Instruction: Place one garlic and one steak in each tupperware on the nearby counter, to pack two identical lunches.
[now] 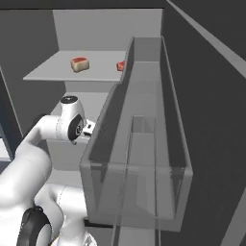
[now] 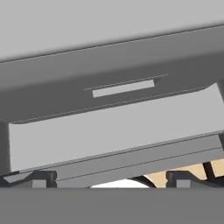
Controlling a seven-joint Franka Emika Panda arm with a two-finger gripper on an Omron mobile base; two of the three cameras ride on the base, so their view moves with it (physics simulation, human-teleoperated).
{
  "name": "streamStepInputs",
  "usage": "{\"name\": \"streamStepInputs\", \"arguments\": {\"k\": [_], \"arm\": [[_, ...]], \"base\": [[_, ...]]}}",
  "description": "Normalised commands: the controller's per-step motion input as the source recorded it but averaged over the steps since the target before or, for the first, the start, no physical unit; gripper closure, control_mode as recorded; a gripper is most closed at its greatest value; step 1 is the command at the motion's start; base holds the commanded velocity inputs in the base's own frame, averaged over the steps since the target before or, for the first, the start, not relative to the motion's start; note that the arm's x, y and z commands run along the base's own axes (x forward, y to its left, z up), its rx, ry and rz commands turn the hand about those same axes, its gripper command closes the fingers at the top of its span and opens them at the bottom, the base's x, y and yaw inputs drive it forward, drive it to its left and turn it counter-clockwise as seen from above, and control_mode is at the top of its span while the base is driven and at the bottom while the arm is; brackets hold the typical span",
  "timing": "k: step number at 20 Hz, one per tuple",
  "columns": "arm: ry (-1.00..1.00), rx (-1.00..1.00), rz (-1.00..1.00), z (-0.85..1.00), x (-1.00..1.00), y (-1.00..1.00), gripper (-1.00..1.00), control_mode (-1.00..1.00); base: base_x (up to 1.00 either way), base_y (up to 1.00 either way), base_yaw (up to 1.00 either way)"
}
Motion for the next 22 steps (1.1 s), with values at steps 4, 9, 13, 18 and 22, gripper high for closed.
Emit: {"name": "streamStepInputs", "arguments": {"k": [4,9,13,18,22], "arm": [[-0.06,0.04,0.0,0.26,0.23,-0.04,-1.0,-1.0],[-0.43,0.14,0.0,1.0,-0.03,-0.5,-1.0,-1.0],[-0.52,0.1,0.0,1.0,0.0,-0.23,-1.0,-1.0],[-0.43,0.04,-0.05,1.0,0.0,-0.08,-1.0,-1.0],[-0.14,0.0,-0.21,1.0,0.0,-0.01,-1.0,-1.0]], "base": [[0.32,-0.05,0.0],[0.0,0.0,0.0],[0.0,0.0,0.0],[0.0,0.0,0.0],[0.0,0.0,0.0]]}}
